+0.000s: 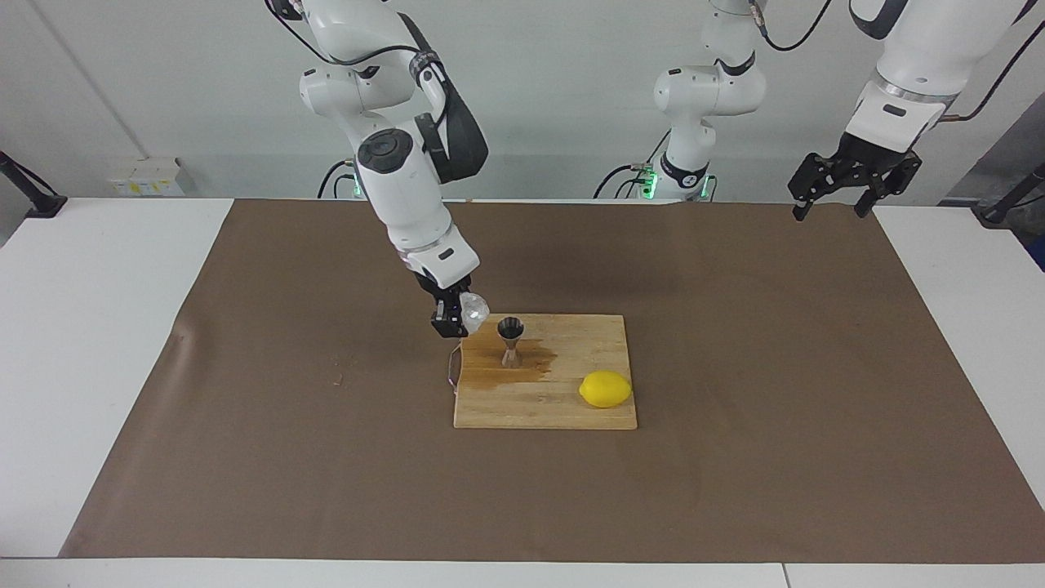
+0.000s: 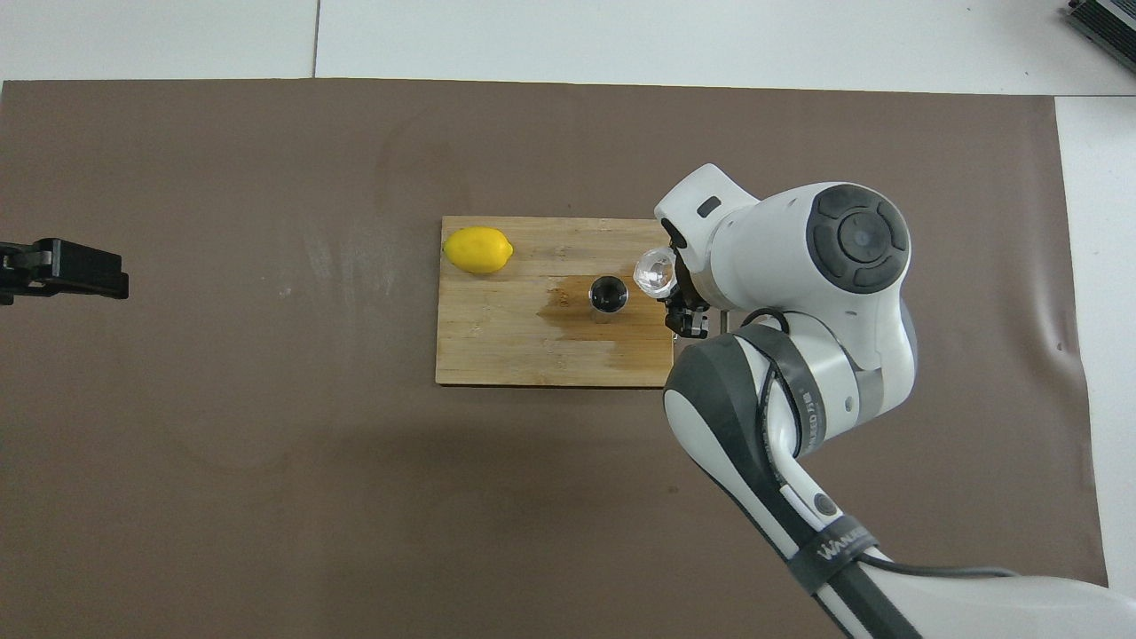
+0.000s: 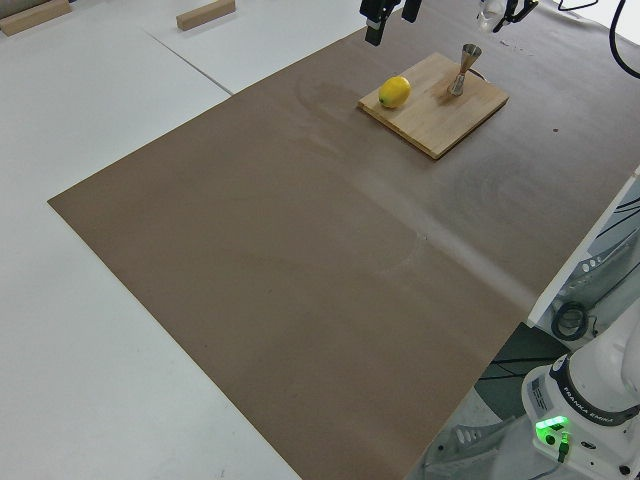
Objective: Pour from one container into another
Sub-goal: 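Tilt the white cup with the right gripper above the metal cup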
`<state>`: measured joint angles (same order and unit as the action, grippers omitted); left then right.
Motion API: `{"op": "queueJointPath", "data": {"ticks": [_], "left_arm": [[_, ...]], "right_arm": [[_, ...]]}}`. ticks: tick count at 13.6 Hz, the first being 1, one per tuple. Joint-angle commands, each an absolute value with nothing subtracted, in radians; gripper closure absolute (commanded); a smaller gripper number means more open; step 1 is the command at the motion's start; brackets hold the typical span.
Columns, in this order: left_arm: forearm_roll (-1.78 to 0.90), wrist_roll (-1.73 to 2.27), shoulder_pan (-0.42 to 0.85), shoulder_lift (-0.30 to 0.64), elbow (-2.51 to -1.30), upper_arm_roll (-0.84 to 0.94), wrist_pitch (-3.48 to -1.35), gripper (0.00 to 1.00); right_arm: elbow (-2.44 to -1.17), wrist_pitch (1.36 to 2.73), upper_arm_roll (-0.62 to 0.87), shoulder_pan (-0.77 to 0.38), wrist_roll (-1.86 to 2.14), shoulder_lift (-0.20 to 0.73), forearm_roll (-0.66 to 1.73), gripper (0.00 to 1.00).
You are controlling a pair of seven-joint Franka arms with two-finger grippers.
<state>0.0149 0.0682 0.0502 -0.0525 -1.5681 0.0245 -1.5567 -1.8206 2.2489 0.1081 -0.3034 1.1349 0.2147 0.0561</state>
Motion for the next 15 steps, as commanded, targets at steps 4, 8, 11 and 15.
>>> {"op": "queueJointPath", "data": {"ticks": [4, 8, 11, 15], "left_arm": [[0.005, 0.051, 0.049, -0.094, -1.624, 0.020, -1.563, 0.00], [0.005, 0.048, 0.043, -0.092, -1.625, 0.028, -1.574, 0.00], [0.017, 0.031, 0.025, -0.054, -1.575, 0.044, -1.560, 0.00], [0.002, 0.032, 0.014, -0.060, -1.597, 0.086, -1.580, 0.00]], "right_arm": [[-1.810, 2.275, 0.107, -0.368, 1.055, 0.249, -0.191, 0.93], [-1.812, 2.275, 0.107, -0.390, 1.054, 0.247, -0.320, 0.94], [-1.812, 2.275, 0.107, -0.402, 1.054, 0.244, -0.386, 0.94], [-1.812, 2.276, 0.107, -0.408, 1.054, 0.244, -0.448, 0.94]]}}
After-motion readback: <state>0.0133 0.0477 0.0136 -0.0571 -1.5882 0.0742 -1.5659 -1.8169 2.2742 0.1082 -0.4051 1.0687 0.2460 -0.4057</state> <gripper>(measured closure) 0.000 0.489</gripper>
